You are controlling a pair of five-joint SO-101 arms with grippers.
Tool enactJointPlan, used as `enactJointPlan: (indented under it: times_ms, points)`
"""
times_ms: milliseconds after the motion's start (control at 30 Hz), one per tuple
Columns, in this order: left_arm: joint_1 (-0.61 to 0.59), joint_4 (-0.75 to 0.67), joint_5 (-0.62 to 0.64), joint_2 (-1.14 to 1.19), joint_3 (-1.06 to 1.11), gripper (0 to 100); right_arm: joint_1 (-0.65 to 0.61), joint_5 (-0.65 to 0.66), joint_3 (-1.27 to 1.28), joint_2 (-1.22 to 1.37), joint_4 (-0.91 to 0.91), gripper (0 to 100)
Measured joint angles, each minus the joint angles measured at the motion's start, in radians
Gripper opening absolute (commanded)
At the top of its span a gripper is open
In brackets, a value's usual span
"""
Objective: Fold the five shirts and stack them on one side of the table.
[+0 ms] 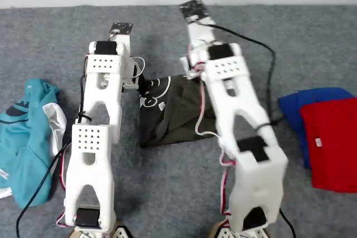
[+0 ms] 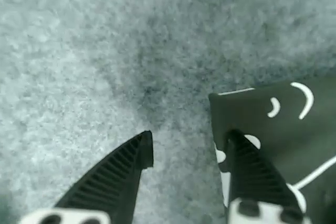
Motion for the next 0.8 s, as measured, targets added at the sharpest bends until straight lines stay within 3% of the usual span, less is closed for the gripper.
enactJointPlan:
  times_ms: [300,400,633,800]
  points:
    - [0.000,-0.005,0.002,0.015,-0.002,23,-0.106,0.000,-0.310,0.288,0.095,24.7]
    - [0.000,-0.005,0.002,0.015,-0.002,23,-0.101,0.009,-0.331,0.304,0.189,24.7]
    - [0.000,-0.005,0.002,0.017,-0.002,23,-0.106,0.167,-0.334,0.311,0.388,24.7]
    - [0.000,-0.005,0.002,0.017,-0.002,23,-0.106,0.183,-0.336,0.311,0.516,24.7]
